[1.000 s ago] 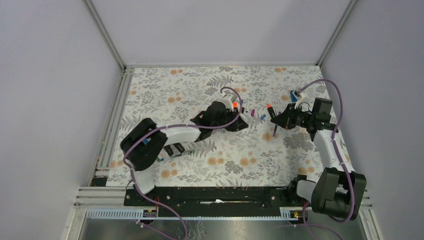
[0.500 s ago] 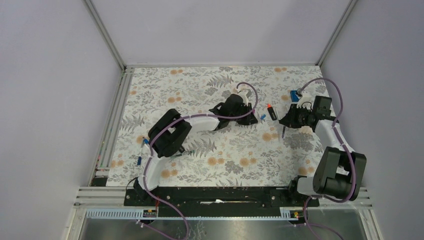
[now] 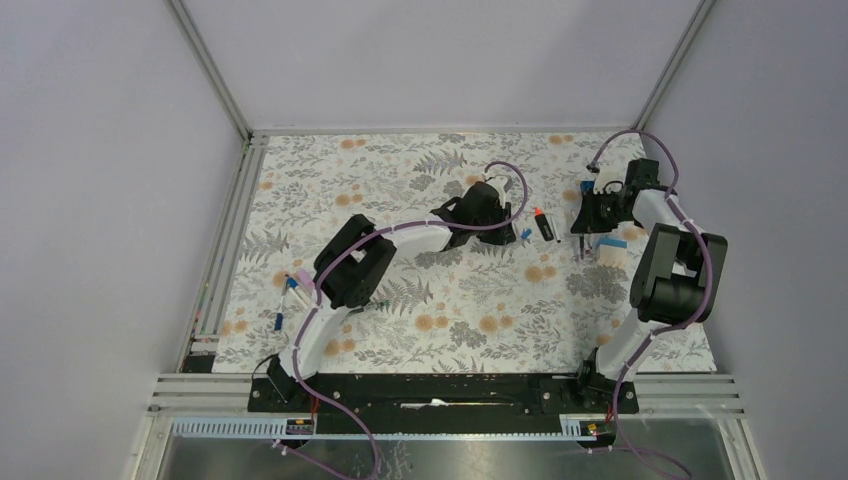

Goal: Open the pen caps
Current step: Place the pen cap at the center of the board, then pick up the pen from the center of the board.

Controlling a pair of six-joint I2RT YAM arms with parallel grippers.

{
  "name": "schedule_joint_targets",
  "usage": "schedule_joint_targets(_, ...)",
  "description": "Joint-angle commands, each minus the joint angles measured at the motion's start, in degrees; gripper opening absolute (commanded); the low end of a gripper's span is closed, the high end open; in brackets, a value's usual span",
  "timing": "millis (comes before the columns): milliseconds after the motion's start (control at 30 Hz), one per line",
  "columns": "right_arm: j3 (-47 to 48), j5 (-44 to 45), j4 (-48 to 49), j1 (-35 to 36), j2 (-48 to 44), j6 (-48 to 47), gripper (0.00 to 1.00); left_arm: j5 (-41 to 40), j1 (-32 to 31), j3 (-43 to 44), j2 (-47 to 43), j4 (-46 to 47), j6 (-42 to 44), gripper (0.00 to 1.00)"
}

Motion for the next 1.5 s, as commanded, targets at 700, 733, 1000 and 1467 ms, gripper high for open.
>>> schedule_joint_targets(700, 10.10, 7.77, -5.91, -0.14, 7.92, -4.59, 0.35, -7.24, 0.17, -8.25, -18.85, 3.55, 5.17, 0.52)
schedule_joint_targets(733, 9.99, 7.68, -5.92, -0.14, 7.56, -4.47, 0.38, -7.76, 0.18, -9.39, -20.47, 3.88, 5.50, 0.53)
schedule_joint_targets(1000, 8.39, 5.97, -5.87, -0.14, 3.15, -3.59, 0.53, -13.39, 0.22, -20.31, -34.50, 6.46, 8.17, 0.68)
schedule_joint_targets(1467, 6.45, 3.67, -5.97, -0.22, -6.35, -1.60, 0.87, -22.81, 0.70, -35.07, -55.71, 7.54, 13.77, 0.98)
